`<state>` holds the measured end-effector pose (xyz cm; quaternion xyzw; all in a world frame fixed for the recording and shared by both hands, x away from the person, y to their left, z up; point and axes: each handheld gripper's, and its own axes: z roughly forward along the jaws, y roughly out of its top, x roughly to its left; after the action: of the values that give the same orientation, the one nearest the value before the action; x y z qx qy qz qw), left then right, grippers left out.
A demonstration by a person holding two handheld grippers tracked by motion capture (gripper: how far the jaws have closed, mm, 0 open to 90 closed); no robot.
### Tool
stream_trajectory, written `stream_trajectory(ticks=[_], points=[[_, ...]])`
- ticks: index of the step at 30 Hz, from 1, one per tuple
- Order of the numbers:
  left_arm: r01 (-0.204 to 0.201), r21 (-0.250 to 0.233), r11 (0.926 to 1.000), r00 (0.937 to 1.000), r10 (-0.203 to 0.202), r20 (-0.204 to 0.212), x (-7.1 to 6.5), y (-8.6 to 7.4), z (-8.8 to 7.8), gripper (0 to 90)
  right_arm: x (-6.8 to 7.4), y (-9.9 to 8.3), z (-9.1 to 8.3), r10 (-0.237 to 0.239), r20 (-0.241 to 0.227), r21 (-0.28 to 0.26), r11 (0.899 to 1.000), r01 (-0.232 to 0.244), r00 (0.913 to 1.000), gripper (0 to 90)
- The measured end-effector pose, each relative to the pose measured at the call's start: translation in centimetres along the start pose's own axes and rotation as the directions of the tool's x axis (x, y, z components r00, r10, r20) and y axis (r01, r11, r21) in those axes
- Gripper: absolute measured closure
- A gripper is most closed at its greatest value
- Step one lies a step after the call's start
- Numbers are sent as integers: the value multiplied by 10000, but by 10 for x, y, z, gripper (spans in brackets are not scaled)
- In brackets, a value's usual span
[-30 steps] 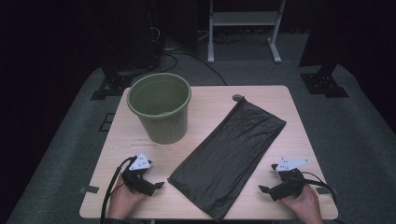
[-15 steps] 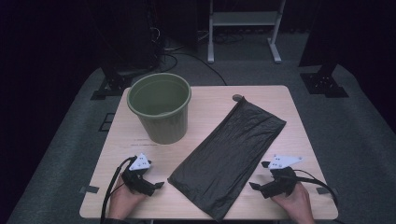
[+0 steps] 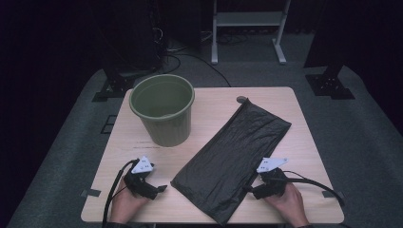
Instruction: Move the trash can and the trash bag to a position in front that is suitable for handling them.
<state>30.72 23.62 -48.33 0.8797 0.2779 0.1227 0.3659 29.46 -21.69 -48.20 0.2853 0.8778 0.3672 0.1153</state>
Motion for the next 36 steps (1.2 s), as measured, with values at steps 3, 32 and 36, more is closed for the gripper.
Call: stream_trajectory(ticks=[3, 32, 36], points=[[-1, -2, 10000, 10000, 1, -2, 0, 0, 0, 0, -1, -1, -2, 8, -8, -73, 10000, -8, 10000, 316], [14, 2, 10000, 10000, -14, -12, 0, 0, 0, 0, -71, -17, -48, 1338, 1547, -803, 9892, -1225, 9789, 662], [49, 0, 10000, 10000, -49, -31, 0, 0, 0, 0, -63, -14, -59, 1453, 1475, -1091, 9855, -1300, 9783, 520]])
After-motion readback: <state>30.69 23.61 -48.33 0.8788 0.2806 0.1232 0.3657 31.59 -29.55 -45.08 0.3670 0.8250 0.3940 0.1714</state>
